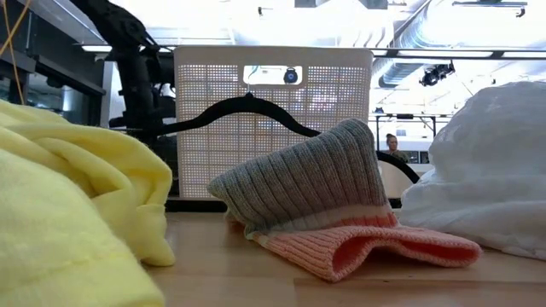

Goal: Pick & Place Cloths
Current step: Put the gray underwear into the wire basket

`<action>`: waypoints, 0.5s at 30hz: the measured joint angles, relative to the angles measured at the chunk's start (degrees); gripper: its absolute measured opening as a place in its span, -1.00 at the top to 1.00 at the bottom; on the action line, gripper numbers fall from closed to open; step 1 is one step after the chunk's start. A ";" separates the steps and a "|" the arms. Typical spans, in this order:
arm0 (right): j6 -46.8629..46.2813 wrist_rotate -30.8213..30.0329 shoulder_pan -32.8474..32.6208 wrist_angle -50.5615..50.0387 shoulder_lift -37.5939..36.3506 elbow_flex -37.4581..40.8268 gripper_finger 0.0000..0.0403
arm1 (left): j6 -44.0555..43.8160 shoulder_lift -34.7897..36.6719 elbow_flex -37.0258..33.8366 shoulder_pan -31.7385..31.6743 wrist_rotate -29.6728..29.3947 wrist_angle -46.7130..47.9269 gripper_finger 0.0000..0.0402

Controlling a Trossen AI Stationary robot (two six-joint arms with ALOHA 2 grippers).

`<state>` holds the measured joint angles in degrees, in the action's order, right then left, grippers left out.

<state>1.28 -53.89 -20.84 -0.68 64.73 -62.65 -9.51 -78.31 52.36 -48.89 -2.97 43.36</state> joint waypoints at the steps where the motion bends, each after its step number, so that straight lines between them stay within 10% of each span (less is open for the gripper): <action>1: -0.02 0.00 0.00 -0.18 0.00 0.00 -0.75 | -0.18 -0.49 0.00 -0.68 0.52 -0.15 1.00; 15: -0.02 0.00 -0.07 -0.49 0.00 0.02 -0.75 | -1.65 -7.17 -0.52 -5.53 7.21 -1.06 1.00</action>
<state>1.26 -53.89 -20.91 -1.17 64.73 -62.63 -11.16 -85.47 51.83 -54.41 4.24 42.30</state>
